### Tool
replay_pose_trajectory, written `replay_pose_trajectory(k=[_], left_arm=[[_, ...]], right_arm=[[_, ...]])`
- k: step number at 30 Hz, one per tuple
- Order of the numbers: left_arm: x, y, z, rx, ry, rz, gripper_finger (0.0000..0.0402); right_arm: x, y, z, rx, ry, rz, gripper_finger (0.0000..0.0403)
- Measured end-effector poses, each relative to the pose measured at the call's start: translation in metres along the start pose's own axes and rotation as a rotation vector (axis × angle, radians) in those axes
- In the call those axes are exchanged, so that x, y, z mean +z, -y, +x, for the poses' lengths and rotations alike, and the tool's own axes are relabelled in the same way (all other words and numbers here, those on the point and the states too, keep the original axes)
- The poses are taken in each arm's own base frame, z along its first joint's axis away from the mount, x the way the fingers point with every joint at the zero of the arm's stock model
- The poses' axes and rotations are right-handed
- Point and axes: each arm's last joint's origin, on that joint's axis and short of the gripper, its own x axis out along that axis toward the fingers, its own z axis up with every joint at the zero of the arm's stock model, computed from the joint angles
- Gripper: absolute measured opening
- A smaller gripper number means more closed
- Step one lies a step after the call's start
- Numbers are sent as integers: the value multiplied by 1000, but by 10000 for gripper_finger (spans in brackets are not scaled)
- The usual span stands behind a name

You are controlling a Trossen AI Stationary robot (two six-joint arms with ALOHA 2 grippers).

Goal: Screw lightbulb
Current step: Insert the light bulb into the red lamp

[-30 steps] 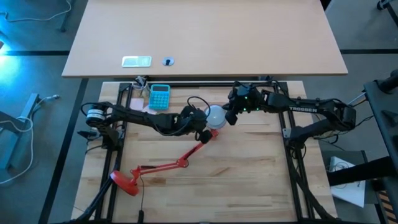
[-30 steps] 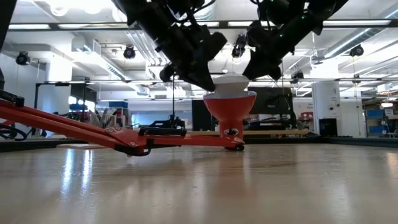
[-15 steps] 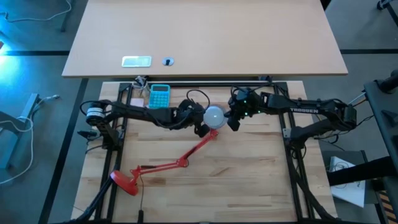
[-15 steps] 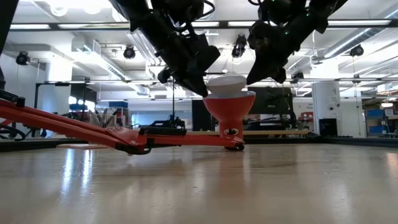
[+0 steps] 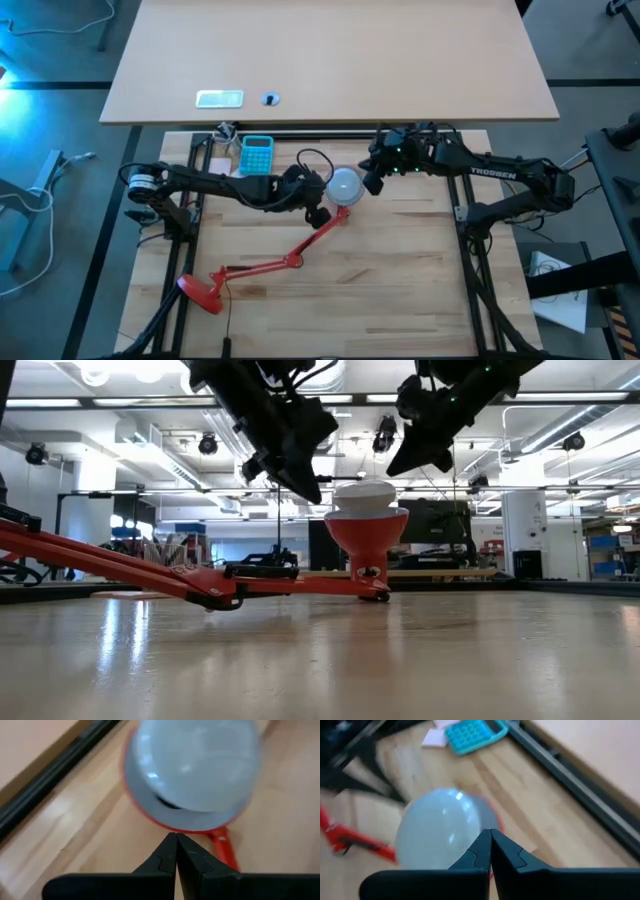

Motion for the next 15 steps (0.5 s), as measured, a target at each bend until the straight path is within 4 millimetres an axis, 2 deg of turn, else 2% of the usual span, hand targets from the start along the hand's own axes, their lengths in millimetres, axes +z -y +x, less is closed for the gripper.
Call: replay_pose_trajectory(k=[4,11,15], left_arm=[[1,4,3,-73,4,8,0],[4,8,11,-141,31,36,0],[-2,10,20,-140,1,52,0]], right_arm=[[4,3,13,-3,40,-40,0],[-4,4,43,47,-47,-58,0],[-8,1,47,69,-72,-57,0]])
